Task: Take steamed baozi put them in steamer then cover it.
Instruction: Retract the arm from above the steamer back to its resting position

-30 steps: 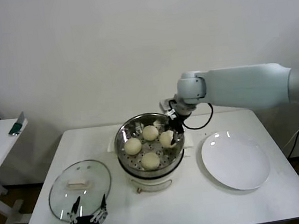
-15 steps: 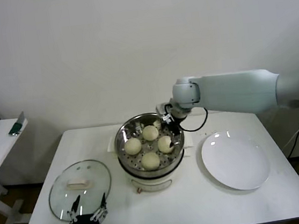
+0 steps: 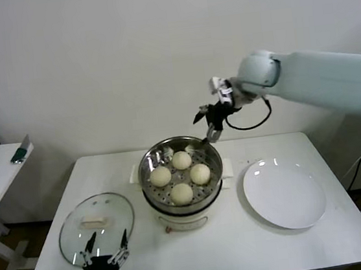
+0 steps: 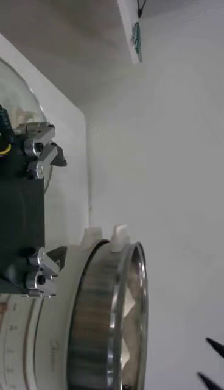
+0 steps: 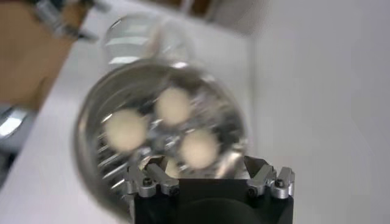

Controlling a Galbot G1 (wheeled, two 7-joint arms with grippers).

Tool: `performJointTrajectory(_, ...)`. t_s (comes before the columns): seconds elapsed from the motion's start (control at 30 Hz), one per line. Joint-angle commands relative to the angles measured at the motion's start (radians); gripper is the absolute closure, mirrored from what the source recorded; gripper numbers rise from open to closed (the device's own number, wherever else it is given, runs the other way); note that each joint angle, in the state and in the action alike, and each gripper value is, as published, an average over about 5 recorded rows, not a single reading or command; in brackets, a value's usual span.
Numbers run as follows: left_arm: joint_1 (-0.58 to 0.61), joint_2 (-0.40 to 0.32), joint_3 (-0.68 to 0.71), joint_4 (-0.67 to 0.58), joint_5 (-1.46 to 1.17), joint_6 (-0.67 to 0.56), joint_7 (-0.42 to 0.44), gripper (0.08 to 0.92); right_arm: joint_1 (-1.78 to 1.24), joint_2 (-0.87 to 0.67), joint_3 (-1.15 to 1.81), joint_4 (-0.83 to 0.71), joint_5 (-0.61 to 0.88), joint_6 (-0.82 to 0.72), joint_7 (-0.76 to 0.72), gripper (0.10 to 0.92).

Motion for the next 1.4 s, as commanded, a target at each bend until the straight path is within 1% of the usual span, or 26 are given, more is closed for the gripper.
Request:
performJointTrajectory(0.03, -0.047, 0.005, -0.006, 0.002, -0.031, -0.001, -0.013, 0.177, -0.752, -0.358, 0.831, 0.095, -0.005, 0.091, 0.559, 0.203)
performJointTrajectory(0.13, -0.064, 0.007, -0.005, 0.009, -0.024, 0.001, -0.026, 0.177, -1.1, -0.382, 1.181, 0.128, -0.084, 0.122, 0.6, 0.203)
performJointTrajectory(0.27, -0.089, 0.011, -0.007, 0.021, -0.002, 0.008, -0.033, 0.177, -1.553, -0.342, 1.598, 0.195, -0.168, 0.192, 0.604, 0.203)
performJointTrajectory(0.37, -0.099, 0.018, -0.007, 0.025, 0.056, 0.018, -0.061, 0.177, -1.81, -0.269, 1.806, 0.222, -0.212, 0.263, 0.584, 0.203)
performJointTrajectory(0.47, -0.108, 0.028, -0.008, 0.028, 0.152, 0.026, -0.097, 0.177, -1.98, -0.173, 1.918, 0.216, -0.257, 0.355, 0.545, 0.203)
performJointTrajectory(0.57, -0.117, 0.035, -0.025, 0.037, 0.228, 0.007, -0.1, 0.177, -2.085, -0.074, 1.962, 0.197, -0.294, 0.436, 0.511, 0.203)
performJointTrajectory(0.7, -0.125, 0.046, -0.052, 0.057, 0.298, -0.057, -0.106, 0.177, -2.188, 0.04, 1.987, 0.201, -0.32, 0.521, 0.485, 0.203)
performJointTrajectory(0.87, -0.119, 0.094, -0.087, 0.067, 0.47, -0.11, -0.154, 0.177, -2.262, 0.13, 1.98, 0.219, -0.355, 0.613, 0.461, 0.203)
performJointTrajectory(1.0, -0.112, 0.147, -0.112, 0.072, 0.641, -0.127, -0.236, 0.177, -2.285, 0.176, 1.961, 0.215, -0.359, 0.69, 0.462, 0.203)
performJointTrajectory(1.17, -0.076, 0.213, -0.111, 0.091, 0.954, -0.065, -0.386, 0.177, -2.304, 0.224, 1.937, 0.21, -0.356, 0.769, 0.463, 0.203)
performJointTrajectory(1.27, -0.06, 0.225, -0.091, 0.154, 1.161, -0.039, -0.46, 0.177, -2.309, 0.243, 1.929, 0.216, -0.353, 0.787, 0.468, 0.203)
performJointTrajectory(1.33, -0.067, 0.219, -0.081, 0.221, 1.293, -0.033, -0.508, 0.177, -2.306, 0.253, 1.926, 0.218, -0.35, 0.791, 0.476, 0.203)
performJointTrajectory(1.4, -0.082, 0.21, -0.073, 0.281, 1.371, -0.032, -0.545, 0.177, -2.302, 0.258, 1.922, 0.222, -0.343, 0.785, 0.484, 0.203)
